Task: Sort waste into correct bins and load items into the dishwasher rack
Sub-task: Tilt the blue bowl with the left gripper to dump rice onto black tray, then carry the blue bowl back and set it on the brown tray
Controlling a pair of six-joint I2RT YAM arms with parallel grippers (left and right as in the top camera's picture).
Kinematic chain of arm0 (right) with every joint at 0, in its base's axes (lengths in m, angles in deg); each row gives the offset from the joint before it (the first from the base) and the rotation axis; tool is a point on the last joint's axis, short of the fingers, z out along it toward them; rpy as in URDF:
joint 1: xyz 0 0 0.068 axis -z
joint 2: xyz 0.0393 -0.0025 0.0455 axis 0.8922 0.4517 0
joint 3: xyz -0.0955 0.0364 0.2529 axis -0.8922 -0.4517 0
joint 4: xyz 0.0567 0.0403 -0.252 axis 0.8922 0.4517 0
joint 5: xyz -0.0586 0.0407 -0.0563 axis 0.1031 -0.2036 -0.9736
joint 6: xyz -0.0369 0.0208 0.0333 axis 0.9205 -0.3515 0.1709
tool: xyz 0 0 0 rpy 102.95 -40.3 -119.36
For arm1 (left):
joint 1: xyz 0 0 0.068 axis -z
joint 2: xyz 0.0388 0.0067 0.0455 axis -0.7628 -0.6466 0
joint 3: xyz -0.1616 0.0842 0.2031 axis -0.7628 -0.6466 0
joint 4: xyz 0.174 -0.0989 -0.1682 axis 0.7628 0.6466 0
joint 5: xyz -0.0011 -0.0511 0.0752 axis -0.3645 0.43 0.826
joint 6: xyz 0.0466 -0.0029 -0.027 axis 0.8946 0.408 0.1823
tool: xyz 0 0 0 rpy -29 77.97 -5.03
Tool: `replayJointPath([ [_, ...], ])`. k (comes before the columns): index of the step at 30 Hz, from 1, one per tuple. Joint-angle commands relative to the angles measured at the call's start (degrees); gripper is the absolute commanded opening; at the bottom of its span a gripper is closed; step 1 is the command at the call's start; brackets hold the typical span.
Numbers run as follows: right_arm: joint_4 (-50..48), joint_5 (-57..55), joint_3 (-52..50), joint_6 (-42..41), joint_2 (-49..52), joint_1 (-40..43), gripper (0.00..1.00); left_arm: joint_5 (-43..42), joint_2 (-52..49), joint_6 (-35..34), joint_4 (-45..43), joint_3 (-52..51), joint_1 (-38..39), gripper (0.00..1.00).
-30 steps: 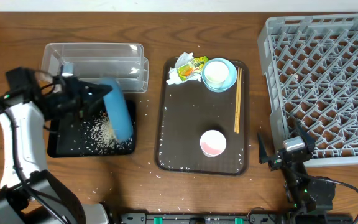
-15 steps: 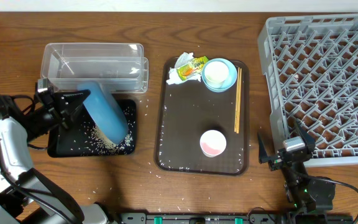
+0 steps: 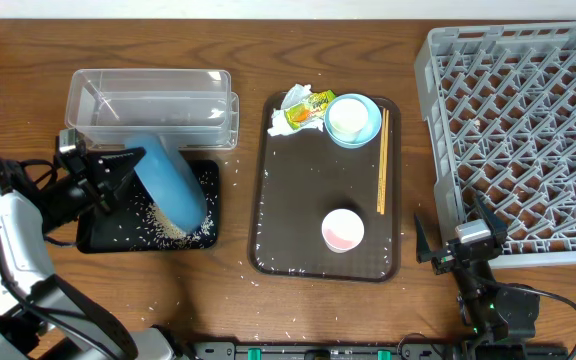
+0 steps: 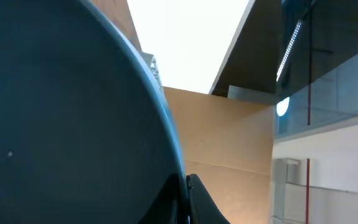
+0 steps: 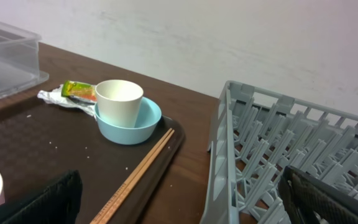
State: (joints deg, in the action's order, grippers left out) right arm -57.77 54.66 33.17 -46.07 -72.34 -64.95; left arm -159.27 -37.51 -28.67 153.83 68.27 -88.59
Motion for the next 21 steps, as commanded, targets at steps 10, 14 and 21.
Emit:
replayJointPath([
  [10,0.28,-0.26,-0.07,0.76,-0.15,0.50,0.99,5.53,13.99,7.30,-0.68,0.83,8.66,0.06],
  [14,0.28,-0.26,-0.07,0.76,-0.15,0.50,0.99,21.84,20.50,-3.04,-6.14,3.69,20.33,0.06],
  [21,0.28,-0.26,-0.07,0.76,-0.15,0.50,0.99,53.92,25.18,-15.13,-21.68,4.11,51.43,0.06],
])
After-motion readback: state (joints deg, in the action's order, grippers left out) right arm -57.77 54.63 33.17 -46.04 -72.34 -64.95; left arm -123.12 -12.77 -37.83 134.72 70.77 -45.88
